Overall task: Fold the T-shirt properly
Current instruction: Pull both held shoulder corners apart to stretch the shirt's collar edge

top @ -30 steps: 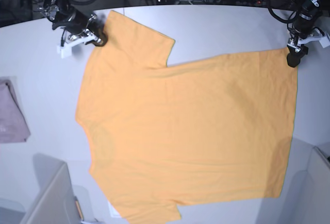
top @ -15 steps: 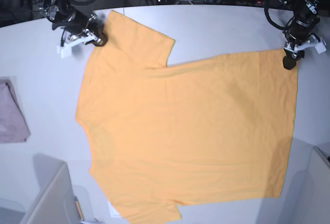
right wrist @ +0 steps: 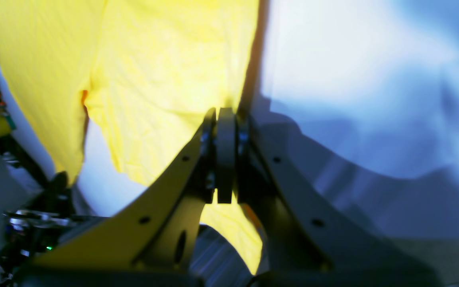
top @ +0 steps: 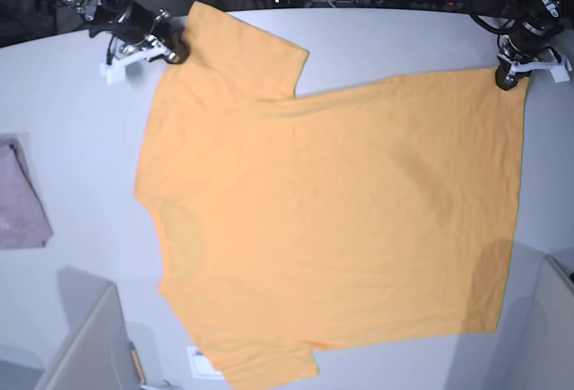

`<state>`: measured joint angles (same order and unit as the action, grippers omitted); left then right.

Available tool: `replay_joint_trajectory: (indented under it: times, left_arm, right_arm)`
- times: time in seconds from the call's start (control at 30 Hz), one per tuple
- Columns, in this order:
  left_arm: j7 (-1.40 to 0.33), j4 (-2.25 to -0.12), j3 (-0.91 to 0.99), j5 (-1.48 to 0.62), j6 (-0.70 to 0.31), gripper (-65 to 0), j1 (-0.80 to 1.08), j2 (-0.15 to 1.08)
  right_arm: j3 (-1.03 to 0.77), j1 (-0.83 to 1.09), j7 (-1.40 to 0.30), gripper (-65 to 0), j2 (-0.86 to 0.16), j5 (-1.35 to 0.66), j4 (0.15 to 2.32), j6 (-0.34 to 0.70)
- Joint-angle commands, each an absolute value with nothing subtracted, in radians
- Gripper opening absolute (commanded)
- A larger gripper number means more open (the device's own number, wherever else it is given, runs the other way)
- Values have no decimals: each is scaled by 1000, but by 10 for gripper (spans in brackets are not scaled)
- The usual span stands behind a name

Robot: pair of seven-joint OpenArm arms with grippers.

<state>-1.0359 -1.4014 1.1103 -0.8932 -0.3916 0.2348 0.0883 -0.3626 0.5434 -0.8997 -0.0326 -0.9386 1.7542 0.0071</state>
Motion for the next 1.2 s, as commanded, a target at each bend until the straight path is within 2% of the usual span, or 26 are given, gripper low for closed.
replay_joint_trajectory:
  times: [0.0, 0.3, 0.43, 0.57, 0.8, 1.0, 1.17]
  left_arm:
    - [-1023, -1442, 1112, -915, -398, -650, 243, 105]
    - [-1021, -1612, 1112, -915, -400, -650, 346, 102]
    - [-1021, -1659, 1112, -915, -400, -650, 351, 101]
    - [-1021, -1695, 1102, -915, -394, -650, 337, 102]
    - [-1023, -1709, 1061, -883, -305, -650, 265, 116]
    - [-1021, -1709, 1010, -705, -312, -650, 185, 119]
    - [-1023, -1705, 1009, -690, -308, -650, 147, 124]
  right_arm:
    - [-367, 559, -903, -650, -38, -957, 1787, 4]
    - [-367, 633, -903, -650, -33, -964, 1972, 5]
    - [-369, 622, -903, -650, -30, -1081, 1982, 4]
    - [-366, 578, -911, -650, -30, -1159, 1982, 2]
    - [-366, 484, -911, -650, -30, -1176, 1982, 1]
    - [-358, 397, -911, -650, -30, -1170, 1975, 1]
    - [-358, 317, -911, -650, -30, -1170, 1928, 1]
